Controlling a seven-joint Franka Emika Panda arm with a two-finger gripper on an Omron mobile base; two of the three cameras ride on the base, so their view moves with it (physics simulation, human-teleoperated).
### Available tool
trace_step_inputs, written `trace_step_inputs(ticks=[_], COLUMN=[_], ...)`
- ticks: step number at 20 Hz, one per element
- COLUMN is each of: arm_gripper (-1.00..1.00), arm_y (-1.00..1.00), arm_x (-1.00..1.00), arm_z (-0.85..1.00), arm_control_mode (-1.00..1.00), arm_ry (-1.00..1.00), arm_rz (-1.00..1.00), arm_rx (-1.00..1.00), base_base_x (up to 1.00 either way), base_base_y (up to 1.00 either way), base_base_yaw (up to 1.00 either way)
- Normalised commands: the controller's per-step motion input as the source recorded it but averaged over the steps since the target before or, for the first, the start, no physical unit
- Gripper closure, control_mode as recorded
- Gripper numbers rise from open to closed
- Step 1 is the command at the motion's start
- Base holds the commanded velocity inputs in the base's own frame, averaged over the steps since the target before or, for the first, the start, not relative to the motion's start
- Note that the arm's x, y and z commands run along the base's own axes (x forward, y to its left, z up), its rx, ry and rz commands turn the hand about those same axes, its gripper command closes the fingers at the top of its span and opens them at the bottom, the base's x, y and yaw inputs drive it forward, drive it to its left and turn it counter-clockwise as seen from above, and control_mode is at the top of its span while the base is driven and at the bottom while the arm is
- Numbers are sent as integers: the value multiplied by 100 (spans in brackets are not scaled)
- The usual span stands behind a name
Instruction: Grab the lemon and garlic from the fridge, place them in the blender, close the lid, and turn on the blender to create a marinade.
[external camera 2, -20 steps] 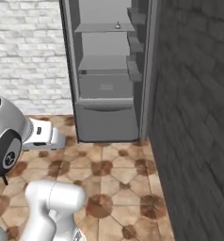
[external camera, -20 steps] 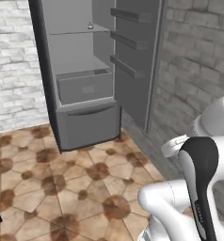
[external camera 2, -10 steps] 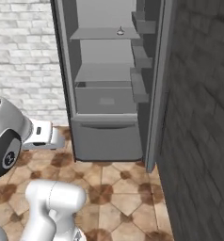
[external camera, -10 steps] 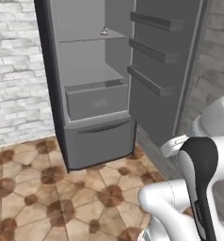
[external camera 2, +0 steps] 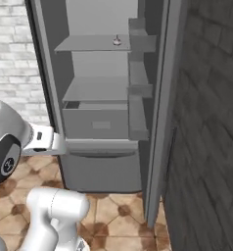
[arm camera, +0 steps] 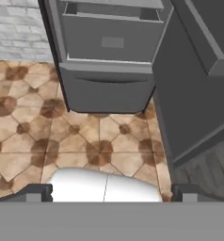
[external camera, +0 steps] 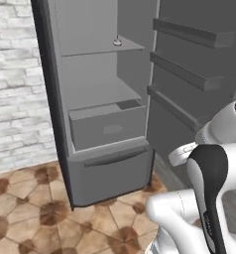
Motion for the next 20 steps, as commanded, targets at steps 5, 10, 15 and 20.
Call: trace_step_inputs(ticks=[5, 10, 15, 20], arm_gripper=[-100, -100, -100, -100], arm_y=[0, 0, 0, 0], arm_x=[0, 0, 0, 0], arm_z=[0, 0, 0, 0], arm_control_mode=[100, 100, 100, 100], arm_ry=[0, 0, 0, 0], arm_rz=[0, 0, 0, 0], arm_rx=[0, 0, 0, 0], base_base_x=[100, 85, 75, 75], base_base_y=[-16, 7, 6, 2], base_base_yaw=[0, -1, -1, 0])
